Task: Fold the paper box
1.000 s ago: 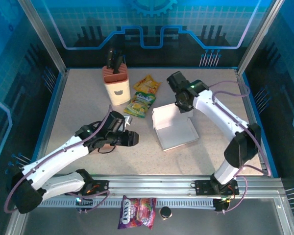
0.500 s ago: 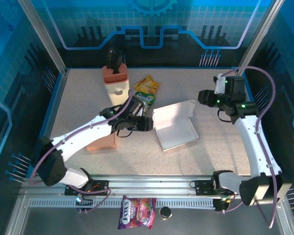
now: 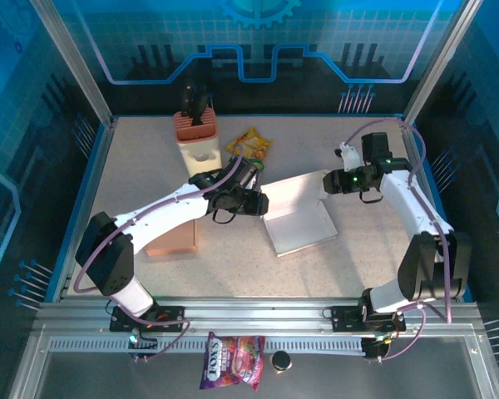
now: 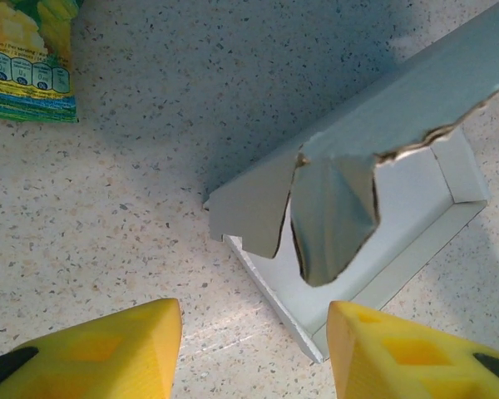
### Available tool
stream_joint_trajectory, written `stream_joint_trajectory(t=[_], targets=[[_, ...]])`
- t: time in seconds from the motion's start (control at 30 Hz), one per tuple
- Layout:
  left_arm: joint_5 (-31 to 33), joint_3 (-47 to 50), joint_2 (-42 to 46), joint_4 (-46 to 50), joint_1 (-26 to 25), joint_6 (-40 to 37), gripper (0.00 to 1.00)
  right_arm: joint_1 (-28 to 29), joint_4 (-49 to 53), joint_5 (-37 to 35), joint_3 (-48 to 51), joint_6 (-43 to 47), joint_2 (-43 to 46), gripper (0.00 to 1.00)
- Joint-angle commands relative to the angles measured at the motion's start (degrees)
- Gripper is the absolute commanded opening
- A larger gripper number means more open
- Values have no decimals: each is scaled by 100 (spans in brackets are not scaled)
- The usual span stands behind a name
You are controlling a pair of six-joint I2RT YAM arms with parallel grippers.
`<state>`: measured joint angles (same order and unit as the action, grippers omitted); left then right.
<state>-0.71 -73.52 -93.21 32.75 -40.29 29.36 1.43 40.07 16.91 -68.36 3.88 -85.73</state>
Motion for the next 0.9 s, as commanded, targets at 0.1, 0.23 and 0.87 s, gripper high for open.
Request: stream_joint_trajectory(t=[0.1,0.23,0.87], targets=[[111,-283,-181,152,-22,-296,48,-45,172,133,-449,591,-392,49],[88,-327,-274,153,-18,-307,46,-21,187,222,-556,667,-573,48],[145,-627,-680,107,62,-494,25,234,106,-24,-688,649,-761,14]])
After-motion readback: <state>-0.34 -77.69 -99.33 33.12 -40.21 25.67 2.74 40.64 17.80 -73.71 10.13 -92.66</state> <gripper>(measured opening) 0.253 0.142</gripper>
